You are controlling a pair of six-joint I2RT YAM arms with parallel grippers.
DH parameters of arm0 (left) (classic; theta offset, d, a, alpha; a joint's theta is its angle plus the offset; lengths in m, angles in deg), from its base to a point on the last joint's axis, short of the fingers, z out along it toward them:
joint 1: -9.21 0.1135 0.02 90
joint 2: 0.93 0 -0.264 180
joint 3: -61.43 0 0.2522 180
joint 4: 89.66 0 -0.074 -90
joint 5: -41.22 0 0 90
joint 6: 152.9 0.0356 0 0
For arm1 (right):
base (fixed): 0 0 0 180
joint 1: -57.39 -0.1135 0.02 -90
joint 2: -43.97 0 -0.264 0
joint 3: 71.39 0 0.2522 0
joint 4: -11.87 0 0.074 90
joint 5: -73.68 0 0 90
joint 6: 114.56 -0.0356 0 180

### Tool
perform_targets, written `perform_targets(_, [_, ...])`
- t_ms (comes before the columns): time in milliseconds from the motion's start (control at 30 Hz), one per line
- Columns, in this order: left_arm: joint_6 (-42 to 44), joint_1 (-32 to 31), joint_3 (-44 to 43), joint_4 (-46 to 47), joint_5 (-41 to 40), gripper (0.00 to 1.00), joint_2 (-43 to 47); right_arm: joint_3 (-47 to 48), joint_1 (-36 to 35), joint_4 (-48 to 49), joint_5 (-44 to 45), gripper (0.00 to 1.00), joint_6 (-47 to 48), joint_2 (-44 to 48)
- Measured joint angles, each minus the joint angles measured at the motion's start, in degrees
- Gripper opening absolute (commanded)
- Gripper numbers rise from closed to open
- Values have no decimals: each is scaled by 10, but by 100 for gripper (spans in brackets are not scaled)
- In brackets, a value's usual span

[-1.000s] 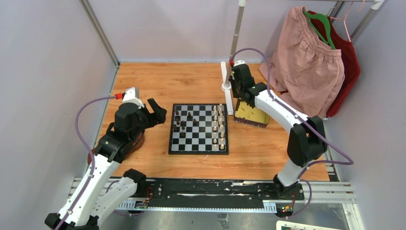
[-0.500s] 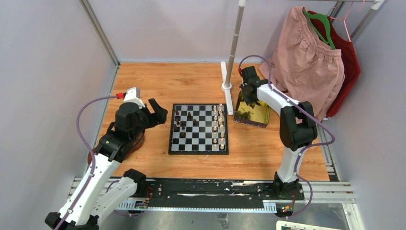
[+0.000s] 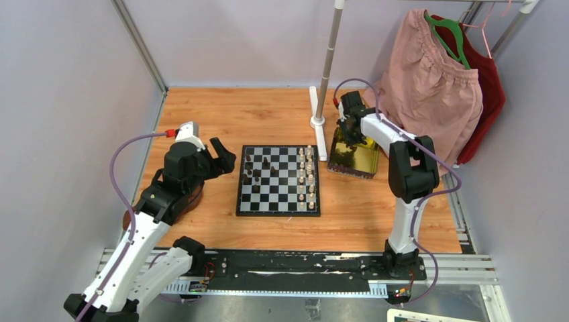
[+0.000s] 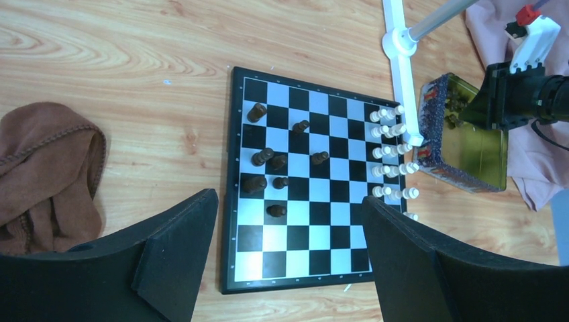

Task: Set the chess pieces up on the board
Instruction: Pick up the chess piece from the storage box.

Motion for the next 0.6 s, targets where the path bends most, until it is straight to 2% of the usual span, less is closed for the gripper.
perform_targets(600, [0, 0, 0, 0, 0, 84, -11, 12, 31, -13, -50, 28, 11, -34])
